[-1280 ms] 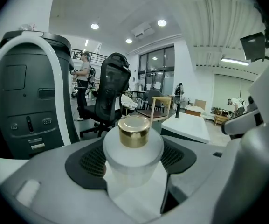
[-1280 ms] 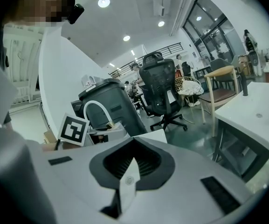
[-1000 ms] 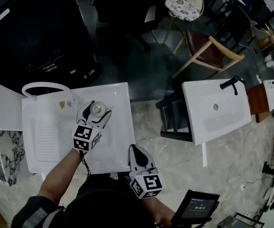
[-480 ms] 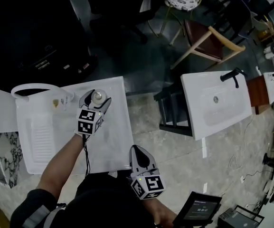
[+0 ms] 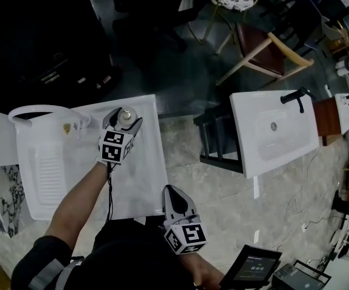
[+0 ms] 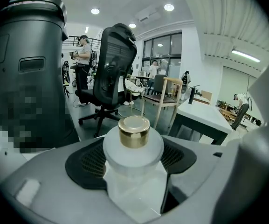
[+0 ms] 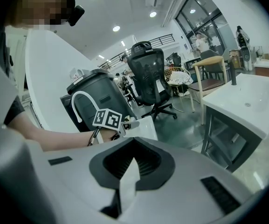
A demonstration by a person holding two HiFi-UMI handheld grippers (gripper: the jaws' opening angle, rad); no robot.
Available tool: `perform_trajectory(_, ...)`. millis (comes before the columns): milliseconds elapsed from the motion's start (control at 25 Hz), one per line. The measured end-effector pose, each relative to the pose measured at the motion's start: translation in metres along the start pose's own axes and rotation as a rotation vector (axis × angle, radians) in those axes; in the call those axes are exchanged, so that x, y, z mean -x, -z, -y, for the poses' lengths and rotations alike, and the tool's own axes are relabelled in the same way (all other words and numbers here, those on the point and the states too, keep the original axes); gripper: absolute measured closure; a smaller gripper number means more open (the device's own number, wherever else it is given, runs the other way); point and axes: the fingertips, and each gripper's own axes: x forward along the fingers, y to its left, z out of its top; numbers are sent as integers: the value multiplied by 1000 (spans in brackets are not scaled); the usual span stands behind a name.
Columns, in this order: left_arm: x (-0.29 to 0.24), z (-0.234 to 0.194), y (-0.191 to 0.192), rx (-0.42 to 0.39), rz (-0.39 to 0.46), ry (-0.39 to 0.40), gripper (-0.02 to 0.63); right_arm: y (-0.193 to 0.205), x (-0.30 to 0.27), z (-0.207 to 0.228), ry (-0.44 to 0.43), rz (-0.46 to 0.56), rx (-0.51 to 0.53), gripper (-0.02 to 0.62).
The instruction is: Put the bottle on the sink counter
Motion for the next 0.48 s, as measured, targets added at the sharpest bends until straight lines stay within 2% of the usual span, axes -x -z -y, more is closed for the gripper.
perform_trajectory(480,-14,-4,1,13,-11,-10,268,4,-1,1,3,-19,-4,600)
